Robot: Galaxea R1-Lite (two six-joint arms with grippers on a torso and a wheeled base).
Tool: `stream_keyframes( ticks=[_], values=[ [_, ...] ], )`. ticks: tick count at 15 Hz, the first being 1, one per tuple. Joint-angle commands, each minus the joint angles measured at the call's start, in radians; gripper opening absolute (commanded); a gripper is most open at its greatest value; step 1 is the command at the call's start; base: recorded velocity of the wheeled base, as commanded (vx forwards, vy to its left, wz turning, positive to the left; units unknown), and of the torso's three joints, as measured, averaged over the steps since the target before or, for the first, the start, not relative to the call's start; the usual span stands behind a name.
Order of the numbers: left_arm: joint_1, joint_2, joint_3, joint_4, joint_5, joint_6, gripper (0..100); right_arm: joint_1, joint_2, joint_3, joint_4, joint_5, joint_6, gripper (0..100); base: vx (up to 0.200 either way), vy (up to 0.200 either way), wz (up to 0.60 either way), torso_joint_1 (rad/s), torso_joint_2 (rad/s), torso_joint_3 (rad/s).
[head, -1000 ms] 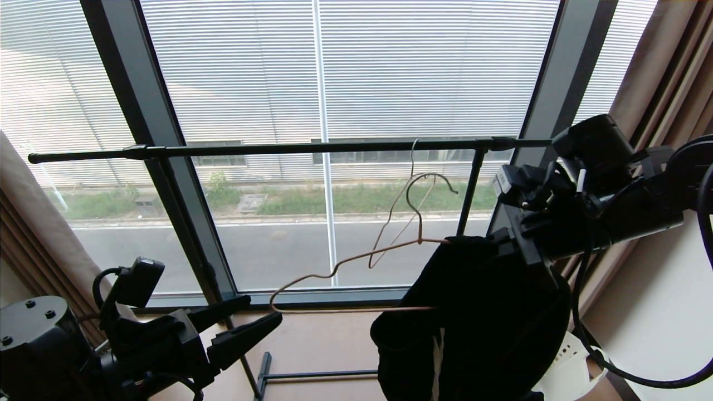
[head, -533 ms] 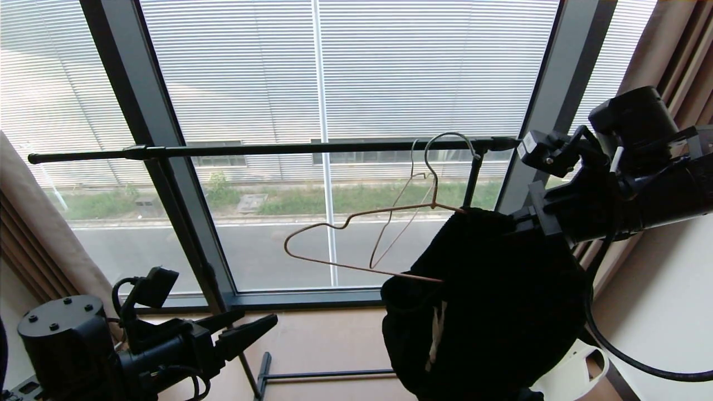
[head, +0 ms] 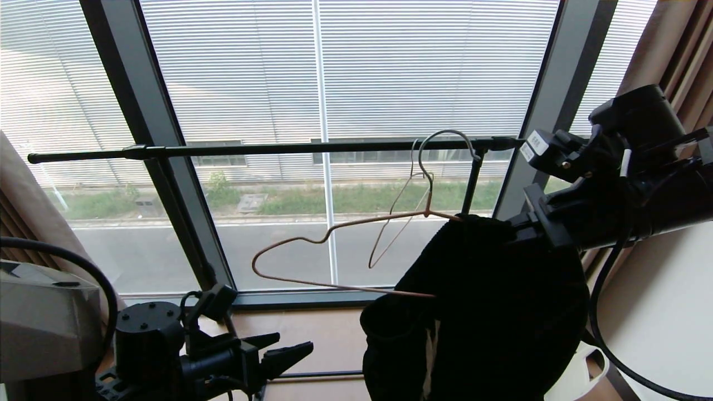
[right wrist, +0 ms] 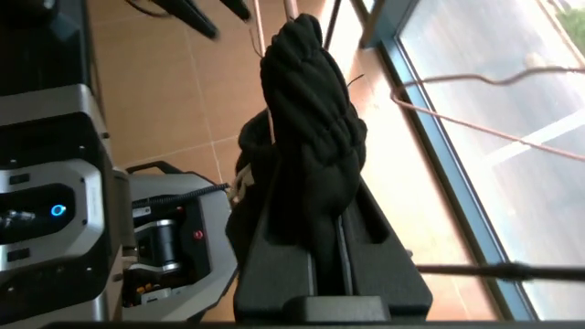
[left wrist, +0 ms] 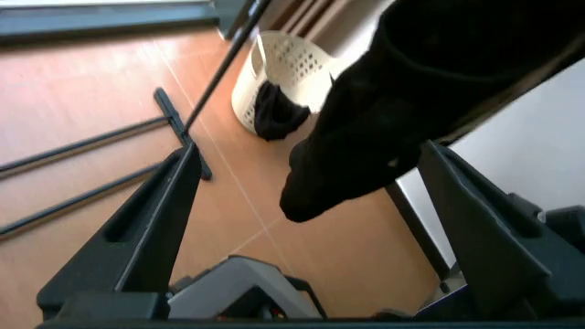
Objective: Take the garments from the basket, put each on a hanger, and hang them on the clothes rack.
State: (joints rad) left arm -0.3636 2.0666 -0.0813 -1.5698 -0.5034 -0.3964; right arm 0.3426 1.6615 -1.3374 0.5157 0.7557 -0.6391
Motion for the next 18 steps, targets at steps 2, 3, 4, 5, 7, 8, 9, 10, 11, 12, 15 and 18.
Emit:
stream_keyframes(
  ticks=[2, 3, 4, 5, 7, 8, 9, 10, 11, 12, 15, 18],
  values=[
    [-0.028, 0.061, -0.052, -0.001, 0.000, -0.004, 100, 0.035, -0.003, 0.000, -0.002, 0.001, -0.001, 0, 0.000, 0.000, 0.00, 0.000, 0.00, 0.000],
    [-0.043, 0.061, -0.077, -0.001, 0.000, -0.025, 100, 0.044, -0.002, 0.001, 0.000, 0.001, -0.001, 0, 0.000, 0.000, 0.00, 0.000, 0.00, 0.000],
    [-0.052, 0.066, -0.095, -0.001, 0.000, -0.045, 100, 0.055, -0.003, 0.001, 0.000, 0.001, -0.002, 0, 0.000, 0.000, 0.00, 0.000, 0.00, 0.000],
    [-0.058, 0.073, -0.110, -0.001, 0.000, -0.056, 100, 0.061, -0.003, 0.003, 0.000, 0.001, -0.002, 0, 0.000, 0.000, 0.00, 0.000, 0.00, 0.000],
    [-0.074, 0.076, -0.130, -0.001, 0.000, -0.075, 100, 0.076, -0.002, 0.001, 0.000, -0.001, -0.001, 0, 0.000, 0.000, 0.00, 0.000, 0.00, 0.000],
    [-0.080, 0.075, -0.137, -0.001, 0.000, -0.085, 100, 0.079, -0.002, 0.001, 0.000, -0.001, -0.001, 0, 0.000, 0.000, 0.00, 0.000, 0.00, 0.000],
    [-0.084, 0.076, -0.141, -0.001, 0.000, -0.090, 100, 0.081, -0.002, 0.001, 0.000, 0.001, -0.001, 0, 0.000, 0.000, 0.00, 0.000, 0.00, 0.000],
    [-0.087, 0.079, -0.150, -0.001, 0.000, -0.090, 100, 0.092, -0.003, 0.001, 0.000, 0.001, -0.001, 0, 0.000, 0.000, 0.00, 0.000, 0.00, 0.000],
    [-0.100, 0.089, -0.160, -0.001, 0.000, -0.090, 100, 0.101, -0.003, 0.001, 0.000, 0.001, -0.001, 0, 0.000, 0.000, 0.00, 0.000, 0.00, 0.000],
    [-0.101, 0.090, -0.164, -0.001, 0.000, -0.090, 100, 0.104, -0.005, 0.001, 0.000, 0.001, -0.001, 0, 0.000, 0.000, 0.00, 0.000, 0.00, 0.000],
    [-0.107, 0.092, -0.173, -0.001, 0.000, -0.090, 100, 0.118, -0.006, 0.001, 0.000, 0.001, -0.001, 0, 0.000, 0.000, 0.00, 0.000, 0.00, 0.000],
    [-0.121, 0.110, -0.181, -0.001, 0.002, -0.088, 100, 0.130, -0.006, 0.001, 0.000, 0.002, -0.001, 0, 0.000, 0.000, 0.00, 0.000, 0.00, 0.000]
  ],
)
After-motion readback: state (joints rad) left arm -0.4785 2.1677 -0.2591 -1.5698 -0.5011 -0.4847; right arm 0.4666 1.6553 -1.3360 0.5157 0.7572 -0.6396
